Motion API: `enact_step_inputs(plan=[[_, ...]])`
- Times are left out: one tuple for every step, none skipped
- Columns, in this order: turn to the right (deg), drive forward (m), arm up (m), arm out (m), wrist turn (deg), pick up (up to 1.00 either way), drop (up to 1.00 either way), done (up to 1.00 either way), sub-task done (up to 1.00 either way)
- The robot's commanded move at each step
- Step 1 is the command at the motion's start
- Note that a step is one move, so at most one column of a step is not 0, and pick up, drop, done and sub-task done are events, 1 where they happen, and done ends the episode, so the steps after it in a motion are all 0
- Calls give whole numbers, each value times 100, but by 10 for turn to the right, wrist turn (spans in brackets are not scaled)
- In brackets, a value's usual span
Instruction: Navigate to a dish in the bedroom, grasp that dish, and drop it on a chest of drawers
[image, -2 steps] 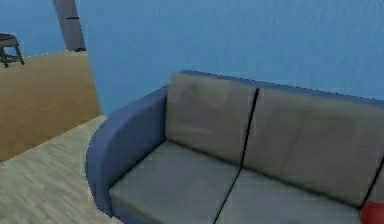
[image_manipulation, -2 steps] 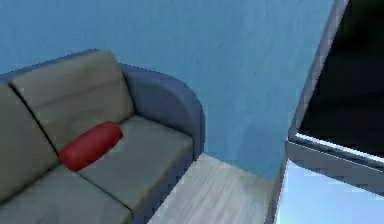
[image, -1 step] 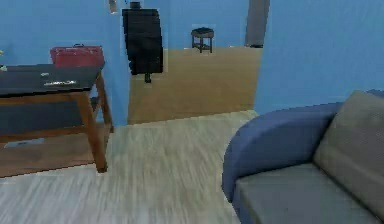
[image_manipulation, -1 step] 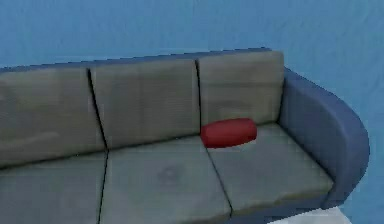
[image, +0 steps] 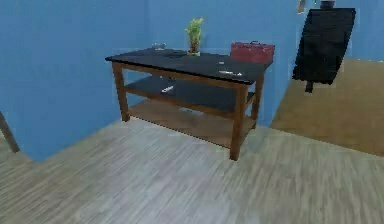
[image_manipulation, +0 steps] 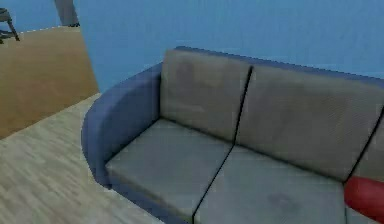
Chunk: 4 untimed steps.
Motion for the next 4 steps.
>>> enact_step_inputs(plan=[[-450, 0, 0, 0, 0, 0, 0, 0, 0], [-120, 0, 0, 0, 0, 0, 0, 0, 0], [0, 100, 0, 0, 0, 0, 0, 0, 0], [0, 100, 0, 0, 0, 0, 0, 0, 0]])
